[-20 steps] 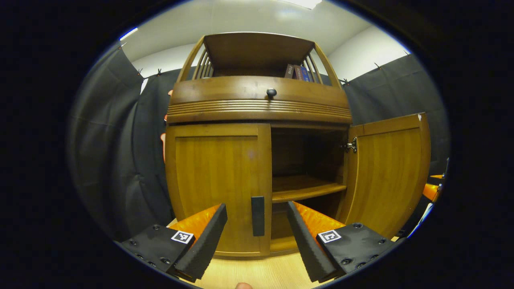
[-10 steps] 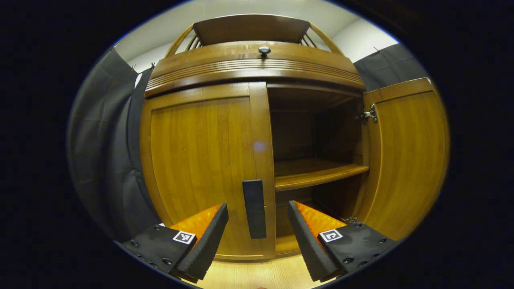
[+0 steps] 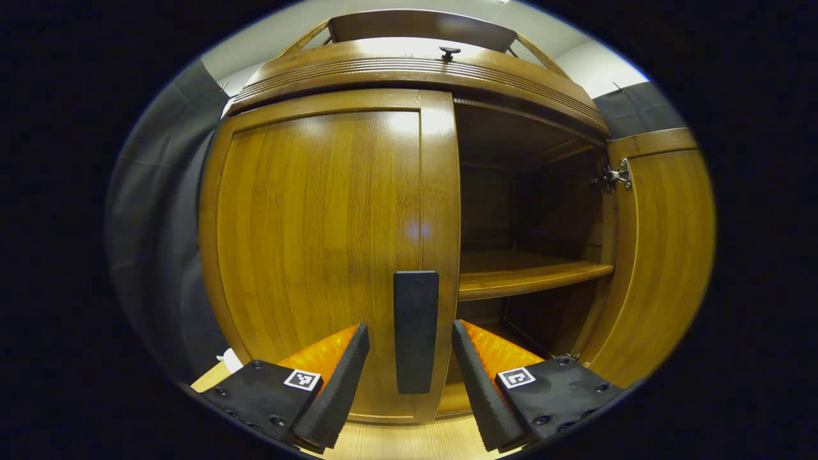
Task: Open the right door of the double-door shoe cabinet with the right hand, and open the left door with the left hand.
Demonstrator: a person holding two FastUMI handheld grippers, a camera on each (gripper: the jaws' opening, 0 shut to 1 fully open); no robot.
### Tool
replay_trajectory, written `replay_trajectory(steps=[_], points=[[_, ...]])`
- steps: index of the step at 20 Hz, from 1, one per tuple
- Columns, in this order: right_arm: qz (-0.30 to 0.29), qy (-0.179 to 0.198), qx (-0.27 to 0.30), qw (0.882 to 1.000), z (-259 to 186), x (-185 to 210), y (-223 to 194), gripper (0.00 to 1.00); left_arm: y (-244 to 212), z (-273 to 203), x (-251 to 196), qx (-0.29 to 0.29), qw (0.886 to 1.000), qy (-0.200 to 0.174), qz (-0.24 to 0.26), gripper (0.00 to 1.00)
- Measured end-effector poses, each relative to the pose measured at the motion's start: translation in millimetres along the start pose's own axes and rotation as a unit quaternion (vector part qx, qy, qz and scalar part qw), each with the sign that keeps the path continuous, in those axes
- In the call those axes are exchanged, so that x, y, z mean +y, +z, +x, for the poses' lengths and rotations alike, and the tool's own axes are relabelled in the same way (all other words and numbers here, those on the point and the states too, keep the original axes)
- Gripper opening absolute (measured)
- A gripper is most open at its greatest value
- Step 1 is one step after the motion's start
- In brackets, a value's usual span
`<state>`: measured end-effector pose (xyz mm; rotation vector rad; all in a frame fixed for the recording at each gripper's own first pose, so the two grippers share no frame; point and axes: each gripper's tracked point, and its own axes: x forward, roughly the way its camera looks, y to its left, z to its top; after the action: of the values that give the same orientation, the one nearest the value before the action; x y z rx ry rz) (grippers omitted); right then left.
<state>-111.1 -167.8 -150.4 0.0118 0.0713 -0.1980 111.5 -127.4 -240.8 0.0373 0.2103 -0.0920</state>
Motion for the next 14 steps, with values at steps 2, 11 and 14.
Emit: replay_trajectory(steps=[2, 11, 14], points=[[0.002, -0.003, 0.003, 1.0, 2.1, -1.9, -2.4, 0.92, -2.7, 5.7, -1.3, 0.004, 1.0, 0.0, 0.001, 0.86], [0.006, -0.009, 0.003, 1.0, -0.3, -5.1, -6.2, 0.92, -5.8, 10.1, -1.3, 0.008, 1.0, -0.002, 0.008, 0.39], [0.006, -0.017, 0.003, 1.0, -3.1, -6.7, -6.7, 0.92, -8.7, 7.4, -1.3, 0.008, 1.0, -0.01, 0.001, 0.35]])
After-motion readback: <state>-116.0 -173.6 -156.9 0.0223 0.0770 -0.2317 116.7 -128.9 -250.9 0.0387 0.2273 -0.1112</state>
